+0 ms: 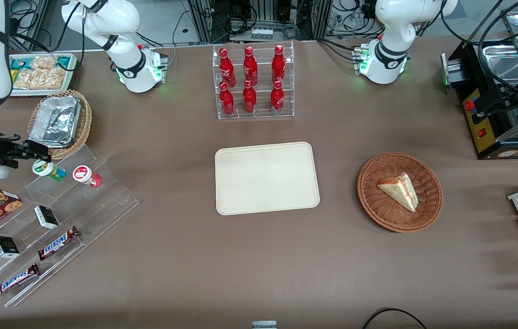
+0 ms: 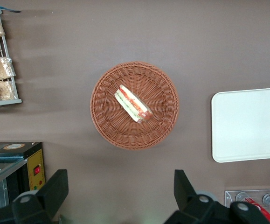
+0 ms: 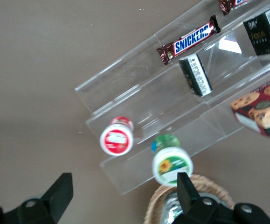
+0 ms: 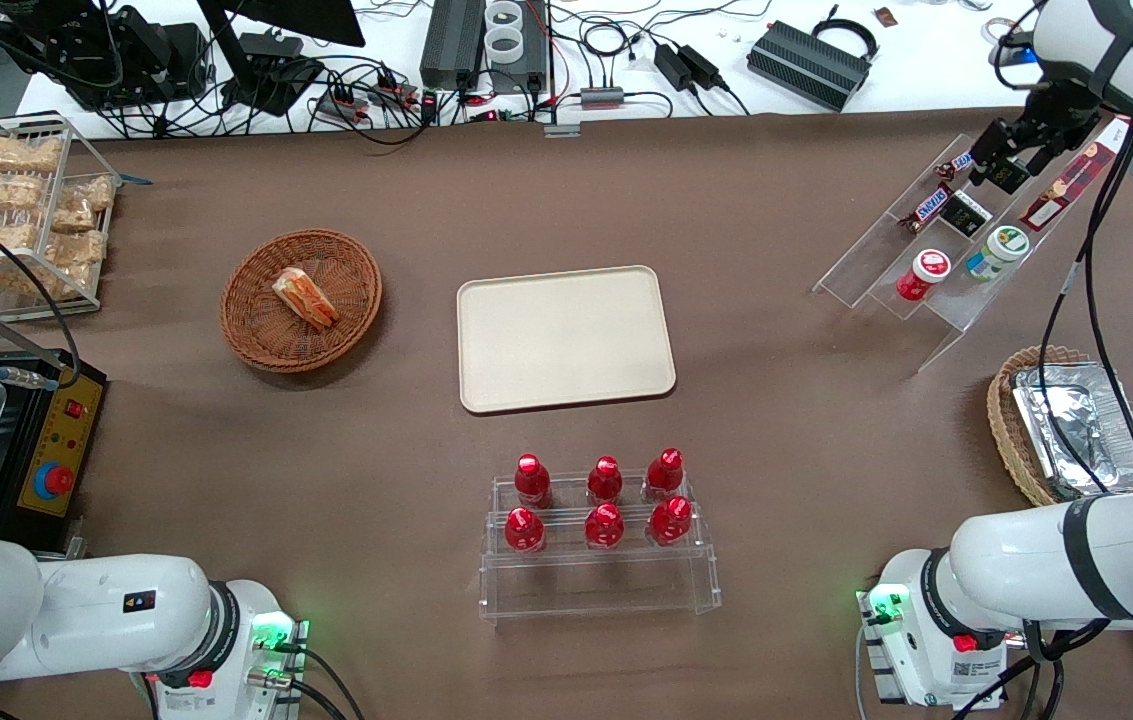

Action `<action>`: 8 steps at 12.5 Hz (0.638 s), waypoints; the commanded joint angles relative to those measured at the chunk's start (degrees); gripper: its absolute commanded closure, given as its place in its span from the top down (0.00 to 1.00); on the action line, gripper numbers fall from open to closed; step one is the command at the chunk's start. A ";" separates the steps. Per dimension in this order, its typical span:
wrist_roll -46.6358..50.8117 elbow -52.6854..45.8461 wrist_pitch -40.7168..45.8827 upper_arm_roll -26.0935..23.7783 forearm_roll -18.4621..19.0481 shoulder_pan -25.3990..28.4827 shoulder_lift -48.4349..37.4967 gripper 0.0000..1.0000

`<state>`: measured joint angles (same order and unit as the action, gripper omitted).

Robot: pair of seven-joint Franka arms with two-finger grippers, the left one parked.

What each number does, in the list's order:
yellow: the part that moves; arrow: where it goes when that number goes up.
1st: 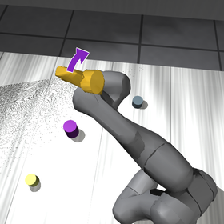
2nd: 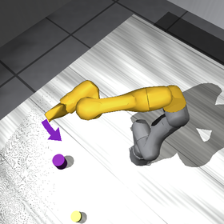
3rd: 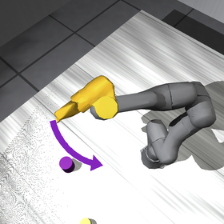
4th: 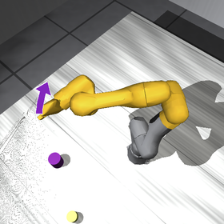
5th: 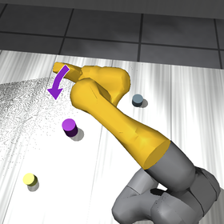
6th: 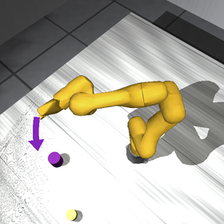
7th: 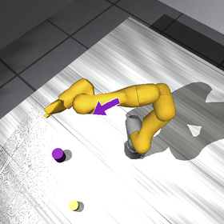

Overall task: Place green gum on tray
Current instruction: 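Move the right gripper down toward the green gum bottle on the acrylic display, then close the right gripper around the green-capped gum bottle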

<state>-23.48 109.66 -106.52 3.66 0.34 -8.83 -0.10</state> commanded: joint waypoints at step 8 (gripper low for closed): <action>-32.85 21.02 -24.77 2.40 -5.53 -4.18 -6.31 0.99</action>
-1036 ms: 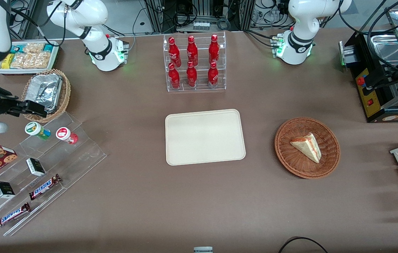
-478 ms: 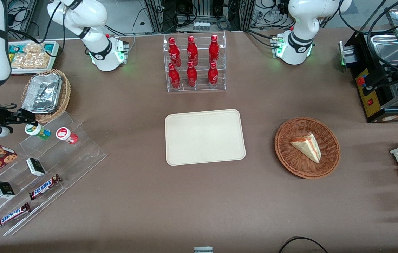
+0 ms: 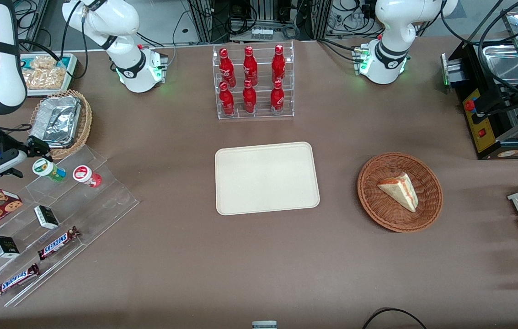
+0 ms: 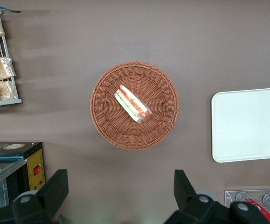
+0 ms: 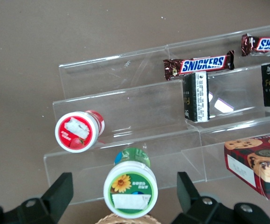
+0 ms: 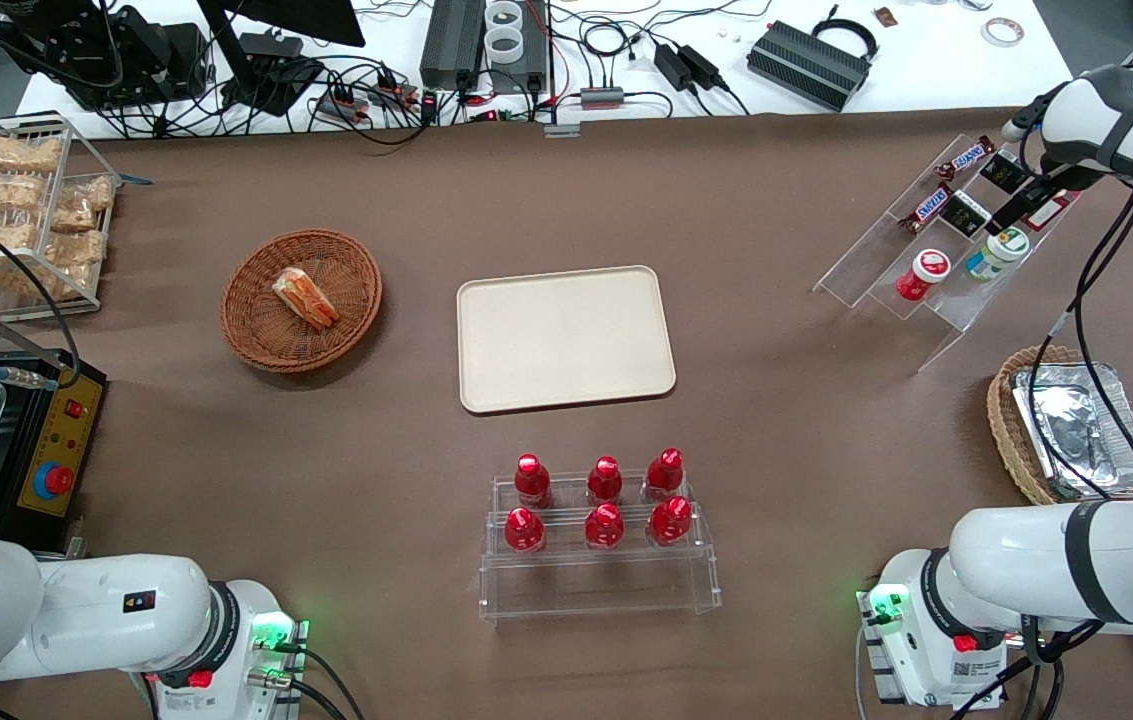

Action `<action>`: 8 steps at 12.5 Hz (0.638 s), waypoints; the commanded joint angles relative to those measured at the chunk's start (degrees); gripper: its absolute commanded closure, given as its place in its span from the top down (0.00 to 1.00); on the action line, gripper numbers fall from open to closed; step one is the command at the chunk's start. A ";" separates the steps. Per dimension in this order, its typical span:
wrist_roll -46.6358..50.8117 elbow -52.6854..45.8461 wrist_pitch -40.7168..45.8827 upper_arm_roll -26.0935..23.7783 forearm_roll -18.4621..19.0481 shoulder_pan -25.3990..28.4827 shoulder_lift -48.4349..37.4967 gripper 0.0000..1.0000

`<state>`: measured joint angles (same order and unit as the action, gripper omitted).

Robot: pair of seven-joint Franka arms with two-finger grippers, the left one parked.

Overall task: Place green gum on tray
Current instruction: 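Close the right gripper around the green-capped gum bottle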

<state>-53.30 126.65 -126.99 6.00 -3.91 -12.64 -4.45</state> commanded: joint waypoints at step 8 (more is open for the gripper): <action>-5.77 5.72 -8.53 1.12 -1.27 -0.46 -0.39 0.99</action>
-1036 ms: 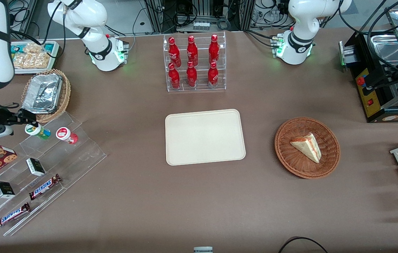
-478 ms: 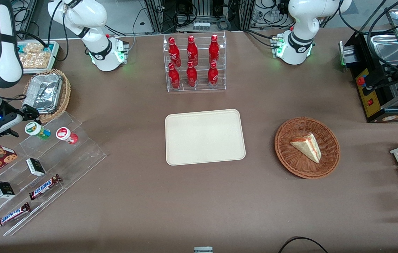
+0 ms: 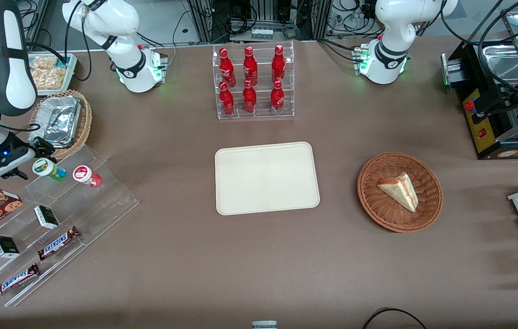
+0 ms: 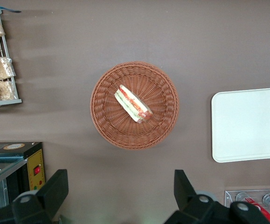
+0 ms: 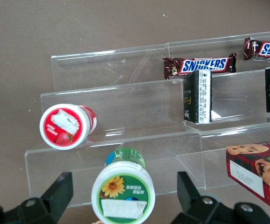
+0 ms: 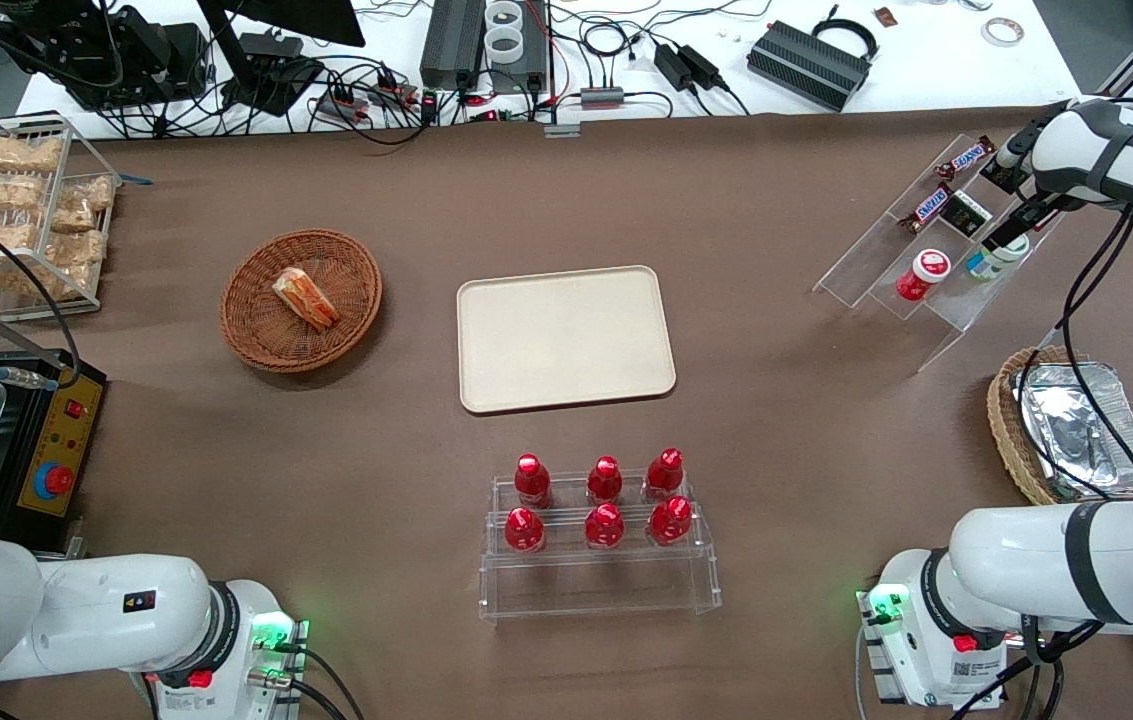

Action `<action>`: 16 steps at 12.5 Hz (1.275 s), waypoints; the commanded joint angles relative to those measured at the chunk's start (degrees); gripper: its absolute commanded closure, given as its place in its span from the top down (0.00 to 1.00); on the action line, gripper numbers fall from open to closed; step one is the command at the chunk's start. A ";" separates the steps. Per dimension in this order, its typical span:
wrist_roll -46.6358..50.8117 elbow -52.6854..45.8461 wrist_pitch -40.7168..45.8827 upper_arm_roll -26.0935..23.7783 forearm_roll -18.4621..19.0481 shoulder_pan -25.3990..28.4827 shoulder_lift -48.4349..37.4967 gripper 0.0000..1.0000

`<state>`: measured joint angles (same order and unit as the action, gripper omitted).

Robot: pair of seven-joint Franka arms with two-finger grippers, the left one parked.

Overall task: Place green gum on tray
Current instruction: 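Close the right gripper around the green-capped gum bottle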

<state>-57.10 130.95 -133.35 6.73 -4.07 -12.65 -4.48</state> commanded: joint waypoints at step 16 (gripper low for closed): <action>-2.13 2.99 -3.24 0.83 -1.20 -0.36 -0.26 0.40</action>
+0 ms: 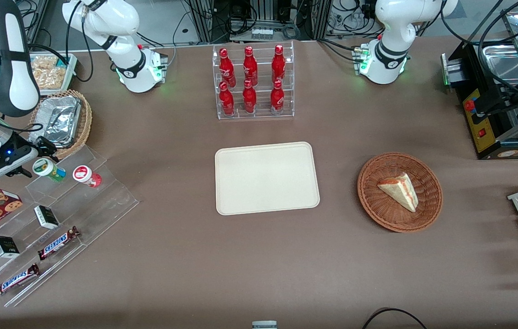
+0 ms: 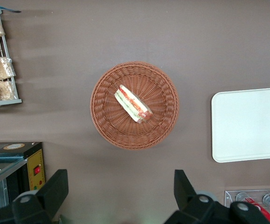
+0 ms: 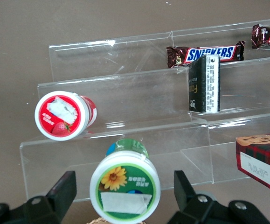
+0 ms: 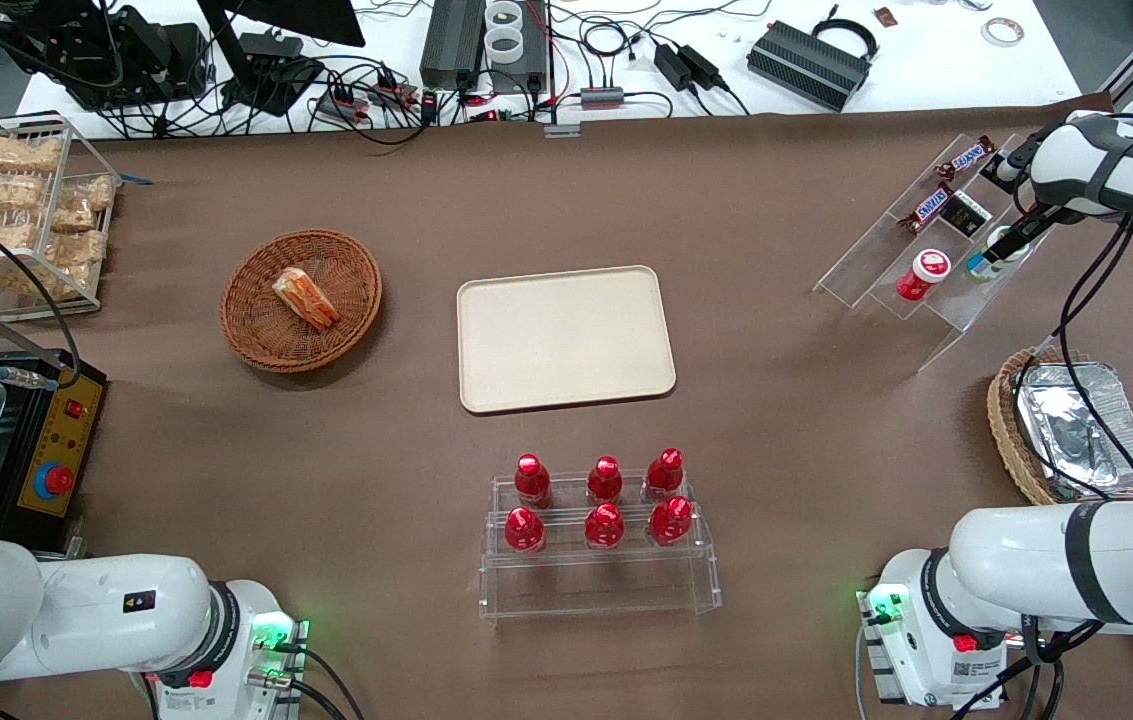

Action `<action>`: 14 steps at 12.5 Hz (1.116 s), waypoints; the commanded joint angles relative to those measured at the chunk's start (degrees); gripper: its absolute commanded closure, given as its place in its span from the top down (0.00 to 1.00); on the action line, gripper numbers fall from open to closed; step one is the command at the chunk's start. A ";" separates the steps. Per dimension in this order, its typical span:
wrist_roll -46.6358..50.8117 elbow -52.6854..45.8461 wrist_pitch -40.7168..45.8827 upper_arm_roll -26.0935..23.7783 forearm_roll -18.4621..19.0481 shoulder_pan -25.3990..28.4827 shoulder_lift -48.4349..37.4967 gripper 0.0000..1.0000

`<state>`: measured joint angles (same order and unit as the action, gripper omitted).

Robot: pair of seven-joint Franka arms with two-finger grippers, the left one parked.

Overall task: Place green gum on tray
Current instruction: 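Close the right gripper around the green-capped gum bottle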

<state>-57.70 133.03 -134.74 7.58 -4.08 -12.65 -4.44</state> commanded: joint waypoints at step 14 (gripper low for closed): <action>17.32 -20.60 25.38 -0.82 -0.23 12.72 -0.23 0.00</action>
<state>-45.31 116.98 -114.30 6.39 -4.11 -2.75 -5.56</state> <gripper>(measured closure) 0.405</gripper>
